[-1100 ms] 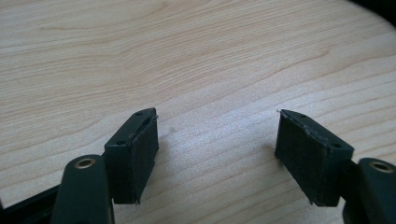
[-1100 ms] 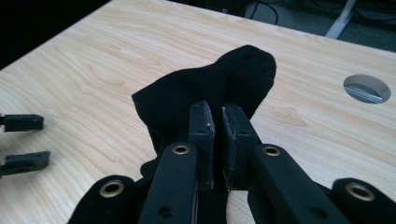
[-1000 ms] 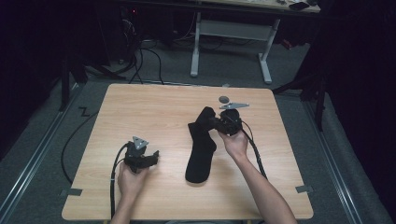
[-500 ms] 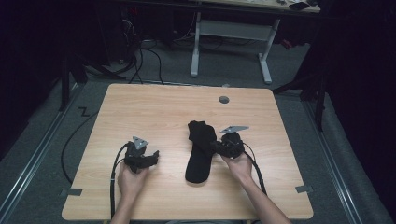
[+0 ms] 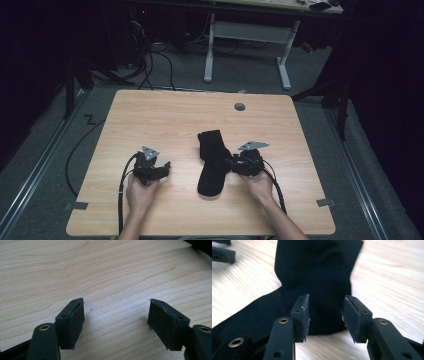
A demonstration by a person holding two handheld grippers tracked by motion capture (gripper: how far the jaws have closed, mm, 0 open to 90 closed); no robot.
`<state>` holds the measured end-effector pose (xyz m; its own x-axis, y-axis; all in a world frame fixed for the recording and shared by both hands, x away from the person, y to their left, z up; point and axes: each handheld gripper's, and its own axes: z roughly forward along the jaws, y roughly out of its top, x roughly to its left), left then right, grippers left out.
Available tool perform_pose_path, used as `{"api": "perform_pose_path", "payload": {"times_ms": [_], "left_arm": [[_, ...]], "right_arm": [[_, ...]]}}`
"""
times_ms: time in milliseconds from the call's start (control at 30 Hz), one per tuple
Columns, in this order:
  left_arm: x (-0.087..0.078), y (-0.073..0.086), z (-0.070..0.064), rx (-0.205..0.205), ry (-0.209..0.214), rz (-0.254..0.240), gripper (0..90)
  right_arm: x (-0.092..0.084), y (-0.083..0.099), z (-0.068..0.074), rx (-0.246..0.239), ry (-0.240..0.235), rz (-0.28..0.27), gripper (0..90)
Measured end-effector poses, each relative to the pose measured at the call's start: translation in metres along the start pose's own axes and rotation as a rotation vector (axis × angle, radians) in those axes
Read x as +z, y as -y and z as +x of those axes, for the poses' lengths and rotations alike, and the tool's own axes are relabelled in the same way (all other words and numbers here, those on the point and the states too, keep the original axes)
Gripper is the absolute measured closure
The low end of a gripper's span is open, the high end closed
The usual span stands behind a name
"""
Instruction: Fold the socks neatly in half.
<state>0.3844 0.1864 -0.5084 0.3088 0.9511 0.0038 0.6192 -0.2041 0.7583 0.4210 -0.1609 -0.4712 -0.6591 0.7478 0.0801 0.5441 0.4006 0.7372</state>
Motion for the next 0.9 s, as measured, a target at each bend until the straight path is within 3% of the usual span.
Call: {"api": "perform_pose_path", "payload": {"times_ms": [67,233,367,433,533,567,600,700,900], "left_arm": [[0.000,0.000,0.000,0.000,0.000,0.000,29.4],[0.000,0.000,0.000,0.001,0.000,0.001,29.4],[0.000,0.000,0.000,0.000,0.000,0.000,29.4],[0.000,0.000,0.000,-0.001,0.000,0.000,29.5],[0.000,0.000,0.000,-0.001,0.000,0.000,29.6],[0.000,0.000,0.000,-0.001,0.000,0.000,29.5],[0.000,0.000,0.000,-0.001,0.000,0.000,29.6],[0.000,0.000,0.000,-0.004,0.000,0.000,29.6],[0.001,-0.001,-0.004,-0.001,0.007,0.004,26.7]], "right_arm": [[-0.011,0.004,0.001,-0.031,0.005,-0.041,58.3],[-0.011,0.008,0.008,-0.097,-0.015,-0.033,61.8],[-0.001,0.010,0.016,-0.157,-0.032,-0.005,60.4],[0.010,0.011,0.019,-0.186,-0.044,0.038,60.1],[0.017,0.012,0.020,-0.199,-0.041,0.078,64.4],[0.020,0.014,0.019,-0.195,-0.052,0.077,72.7],[0.020,0.014,0.019,-0.195,-0.052,0.077,72.7],[0.020,0.012,0.017,-0.195,-0.053,0.076,86.6],[0.006,0.005,0.016,-0.186,-0.068,0.038,89.3]]}}
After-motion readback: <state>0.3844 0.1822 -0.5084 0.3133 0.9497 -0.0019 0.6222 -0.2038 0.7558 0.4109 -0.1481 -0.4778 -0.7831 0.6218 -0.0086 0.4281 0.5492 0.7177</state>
